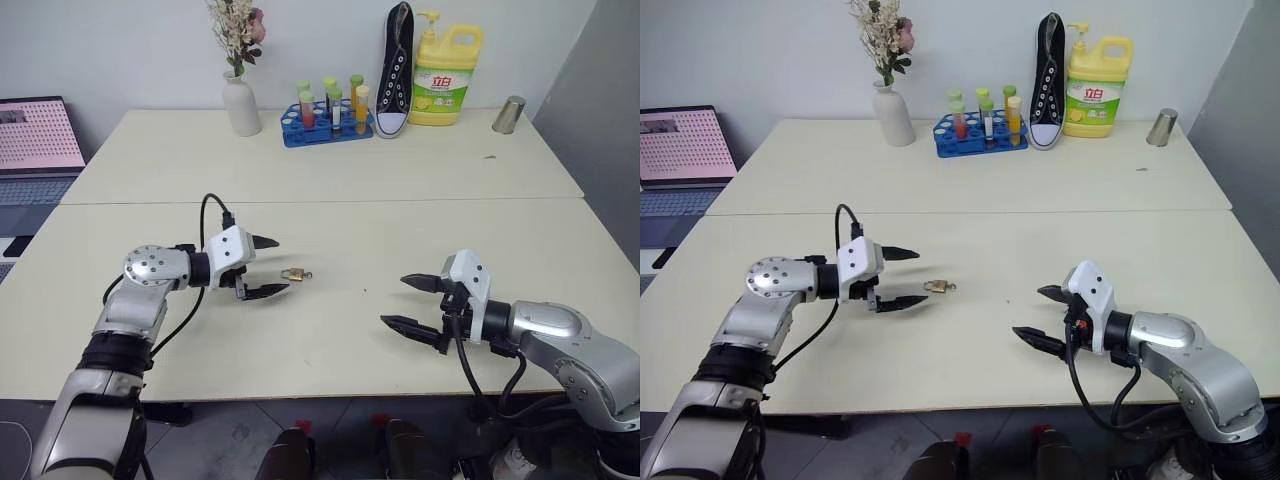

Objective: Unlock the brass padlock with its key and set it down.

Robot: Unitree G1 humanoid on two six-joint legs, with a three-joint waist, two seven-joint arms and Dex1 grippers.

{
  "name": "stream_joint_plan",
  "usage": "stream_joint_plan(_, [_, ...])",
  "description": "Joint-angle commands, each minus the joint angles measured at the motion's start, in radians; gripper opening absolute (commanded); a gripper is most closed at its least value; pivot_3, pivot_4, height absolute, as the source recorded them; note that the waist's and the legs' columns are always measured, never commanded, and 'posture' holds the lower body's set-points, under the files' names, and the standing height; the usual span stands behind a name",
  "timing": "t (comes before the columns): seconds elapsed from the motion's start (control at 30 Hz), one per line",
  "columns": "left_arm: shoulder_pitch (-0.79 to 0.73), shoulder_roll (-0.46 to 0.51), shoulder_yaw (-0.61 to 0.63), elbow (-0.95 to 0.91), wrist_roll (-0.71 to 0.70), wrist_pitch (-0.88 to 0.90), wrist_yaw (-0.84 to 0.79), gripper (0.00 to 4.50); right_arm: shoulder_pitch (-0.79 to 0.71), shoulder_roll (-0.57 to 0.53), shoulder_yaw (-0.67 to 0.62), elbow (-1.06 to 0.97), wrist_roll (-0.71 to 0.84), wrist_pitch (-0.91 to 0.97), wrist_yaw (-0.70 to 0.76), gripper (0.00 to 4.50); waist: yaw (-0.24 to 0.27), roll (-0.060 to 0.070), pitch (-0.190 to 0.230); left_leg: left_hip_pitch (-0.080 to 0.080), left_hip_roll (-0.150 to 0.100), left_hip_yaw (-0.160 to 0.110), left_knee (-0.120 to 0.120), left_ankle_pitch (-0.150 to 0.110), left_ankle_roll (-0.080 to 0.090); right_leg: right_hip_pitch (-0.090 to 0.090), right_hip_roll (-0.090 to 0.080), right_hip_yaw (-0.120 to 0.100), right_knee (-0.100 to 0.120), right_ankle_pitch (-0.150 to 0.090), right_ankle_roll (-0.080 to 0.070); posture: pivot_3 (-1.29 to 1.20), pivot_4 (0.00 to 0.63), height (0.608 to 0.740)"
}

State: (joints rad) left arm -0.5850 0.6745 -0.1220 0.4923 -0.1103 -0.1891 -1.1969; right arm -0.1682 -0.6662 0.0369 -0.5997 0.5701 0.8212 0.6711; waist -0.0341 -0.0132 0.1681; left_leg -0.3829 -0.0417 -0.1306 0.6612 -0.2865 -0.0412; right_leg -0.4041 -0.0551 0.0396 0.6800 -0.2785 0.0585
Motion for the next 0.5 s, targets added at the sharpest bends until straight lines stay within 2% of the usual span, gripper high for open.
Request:
stream_joint_plan(0.03, [-0.071,-0.030,-0.028,0.119,0.033,-0.079,-0.034,4.50,-0.008,-0.002,0.001,-0.068,0.017,0.072,-0.052,4.45,0.001,0.000,0.000,0.000,0.000,0.000,0.000,0.000,0.000,0.000,0.000,0.000,0.000,0.000,0.000,0.00,0.150,0.740])
stream_joint_plan(0.5, [-0.281,-0.145,-0.084,0.546,0.151,-0.139,-0.084,4.50,0.006,0.009,-0.052,-0.134,0.096,0.177,-0.109,4.45,0.001,-0.001,0.000,-0.001,-0.001,-0.001,0.001,0.000,0.000,0.001,0.000,-0.001,0.000,0.000,0.000,0.00,0.150,0.740])
